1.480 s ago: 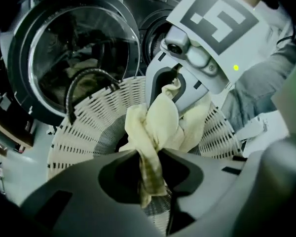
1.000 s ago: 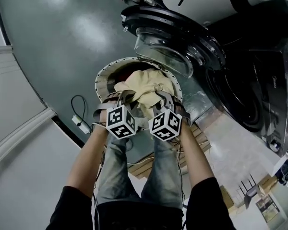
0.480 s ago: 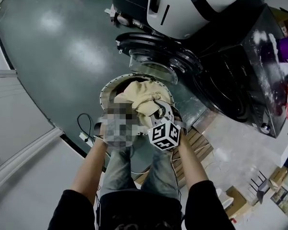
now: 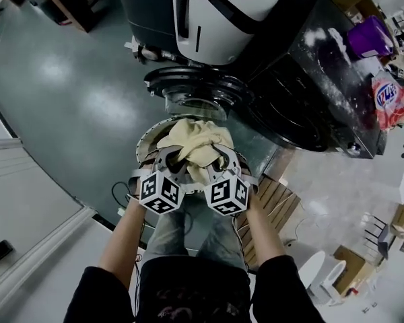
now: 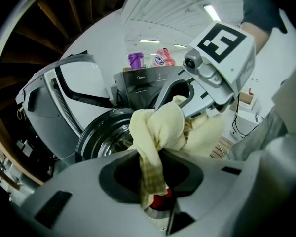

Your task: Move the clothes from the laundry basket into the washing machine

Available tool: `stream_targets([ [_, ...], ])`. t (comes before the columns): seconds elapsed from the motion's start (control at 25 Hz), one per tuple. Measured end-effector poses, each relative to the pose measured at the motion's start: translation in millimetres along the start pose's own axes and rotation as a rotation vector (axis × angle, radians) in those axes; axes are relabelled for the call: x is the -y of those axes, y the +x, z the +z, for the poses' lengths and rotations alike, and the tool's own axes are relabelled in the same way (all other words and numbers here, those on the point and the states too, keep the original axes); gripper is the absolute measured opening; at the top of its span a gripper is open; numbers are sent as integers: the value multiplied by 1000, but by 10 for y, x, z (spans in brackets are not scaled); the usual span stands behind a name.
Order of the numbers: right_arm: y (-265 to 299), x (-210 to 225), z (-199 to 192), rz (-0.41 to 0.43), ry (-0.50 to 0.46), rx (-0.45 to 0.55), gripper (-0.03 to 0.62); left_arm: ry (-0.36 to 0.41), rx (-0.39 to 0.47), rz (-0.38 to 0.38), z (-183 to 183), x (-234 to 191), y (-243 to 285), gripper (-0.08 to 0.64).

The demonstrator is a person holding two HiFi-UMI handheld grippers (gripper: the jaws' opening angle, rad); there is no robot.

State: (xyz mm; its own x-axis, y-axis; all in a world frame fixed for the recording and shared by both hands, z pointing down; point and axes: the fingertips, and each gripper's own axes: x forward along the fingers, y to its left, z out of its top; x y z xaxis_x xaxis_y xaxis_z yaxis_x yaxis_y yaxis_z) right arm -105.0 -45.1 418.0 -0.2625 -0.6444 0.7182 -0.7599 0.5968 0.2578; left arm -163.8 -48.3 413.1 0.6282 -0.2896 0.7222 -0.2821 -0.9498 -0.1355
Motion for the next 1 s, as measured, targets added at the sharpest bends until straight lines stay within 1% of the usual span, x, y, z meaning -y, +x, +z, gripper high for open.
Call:
stream_targets([
  [0.16,-330,352,35,-87,33,15,84,99,45,-16,490,-9,-33,112],
  [0.32,-698,676,-14,-154,53,31,83,137,87,-23,957,108,-21,112],
  [0.56,-1266,1141,-245,-236,74,48,83,194,132,-42,1645,413,78,112],
  [0.84,-1960,1617,-554,-348,107,78,81,294,185,-52,2419,836,162,112],
  [1.0,-2334,1901,-725,-392,114,85,81,339,212,-57,2848,1075,218,112],
])
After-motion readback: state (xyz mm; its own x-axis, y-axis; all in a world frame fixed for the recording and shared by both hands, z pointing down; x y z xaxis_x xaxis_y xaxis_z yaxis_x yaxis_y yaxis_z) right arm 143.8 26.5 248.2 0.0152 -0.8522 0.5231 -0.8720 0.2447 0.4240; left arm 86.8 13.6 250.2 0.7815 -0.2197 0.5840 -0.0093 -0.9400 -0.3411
